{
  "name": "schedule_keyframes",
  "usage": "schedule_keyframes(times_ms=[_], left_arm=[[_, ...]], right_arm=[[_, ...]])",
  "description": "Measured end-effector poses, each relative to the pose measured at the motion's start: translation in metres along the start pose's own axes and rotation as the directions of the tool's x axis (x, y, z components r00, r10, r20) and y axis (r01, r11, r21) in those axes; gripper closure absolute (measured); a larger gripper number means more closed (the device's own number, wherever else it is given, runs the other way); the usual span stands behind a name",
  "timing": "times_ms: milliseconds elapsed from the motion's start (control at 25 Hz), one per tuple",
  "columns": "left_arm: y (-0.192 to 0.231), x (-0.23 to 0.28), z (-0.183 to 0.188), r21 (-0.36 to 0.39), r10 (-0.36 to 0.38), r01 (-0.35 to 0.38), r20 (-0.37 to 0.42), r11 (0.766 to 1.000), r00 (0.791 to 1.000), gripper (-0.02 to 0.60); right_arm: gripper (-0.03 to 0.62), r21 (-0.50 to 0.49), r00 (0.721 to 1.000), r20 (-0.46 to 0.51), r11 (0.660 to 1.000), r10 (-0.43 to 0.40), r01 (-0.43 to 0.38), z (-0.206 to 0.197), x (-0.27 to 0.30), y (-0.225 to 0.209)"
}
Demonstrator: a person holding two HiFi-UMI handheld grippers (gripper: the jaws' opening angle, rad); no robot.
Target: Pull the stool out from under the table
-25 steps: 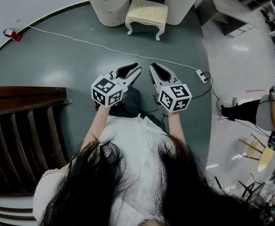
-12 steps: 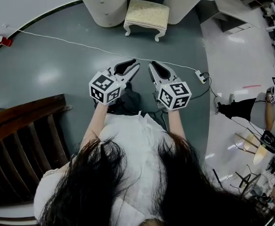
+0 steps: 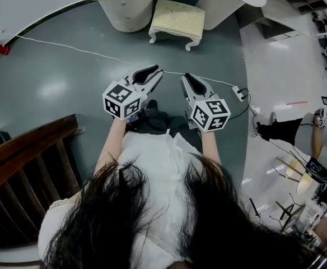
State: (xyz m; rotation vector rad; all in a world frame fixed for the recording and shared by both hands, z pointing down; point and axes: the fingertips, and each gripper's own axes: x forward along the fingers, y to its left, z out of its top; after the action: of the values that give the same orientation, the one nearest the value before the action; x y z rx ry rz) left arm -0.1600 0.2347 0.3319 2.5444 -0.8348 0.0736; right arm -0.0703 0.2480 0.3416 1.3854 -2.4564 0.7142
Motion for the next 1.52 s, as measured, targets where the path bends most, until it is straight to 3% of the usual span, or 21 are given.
schedule_keyframes(times_ms=[520,800,960,1200,1520], left_arm=[[0.032,0.044,0.005,-0.021,0.050,-0.051,-0.031,0.998,0.998,0.486],[0.058,0.101,0.009,-0.044,0.073,-0.075,-0.050,0.996,0.996,0.486],[0.081,0.155,0.016,-0.047,0.079,-0.083,-0.083,0.995,0.993,0.486],[0.111,0.221,0.001,0.041,0.127,-0.121,-0.197,0.992,0.972,0.486],[0.190,0.224,-0.024,0.029,0.185,-0.183,-0.238,0.983,0.954,0.486]], right_arm=[[0.534,0.017,1.000,-0.022,1.000,0.019,-0.019,0.018,0.037,-0.059],[0.534,0.029,0.995,-0.099,0.999,0.035,-0.033,0.021,0.067,-0.122],[0.534,0.059,0.989,-0.141,0.998,0.036,-0.028,0.027,0.093,-0.182],[0.534,0.116,0.977,-0.203,0.992,0.071,-0.048,0.008,0.119,-0.261],[0.534,0.087,0.962,-0.263,0.995,0.076,-0.055,-0.022,0.170,-0.288]])
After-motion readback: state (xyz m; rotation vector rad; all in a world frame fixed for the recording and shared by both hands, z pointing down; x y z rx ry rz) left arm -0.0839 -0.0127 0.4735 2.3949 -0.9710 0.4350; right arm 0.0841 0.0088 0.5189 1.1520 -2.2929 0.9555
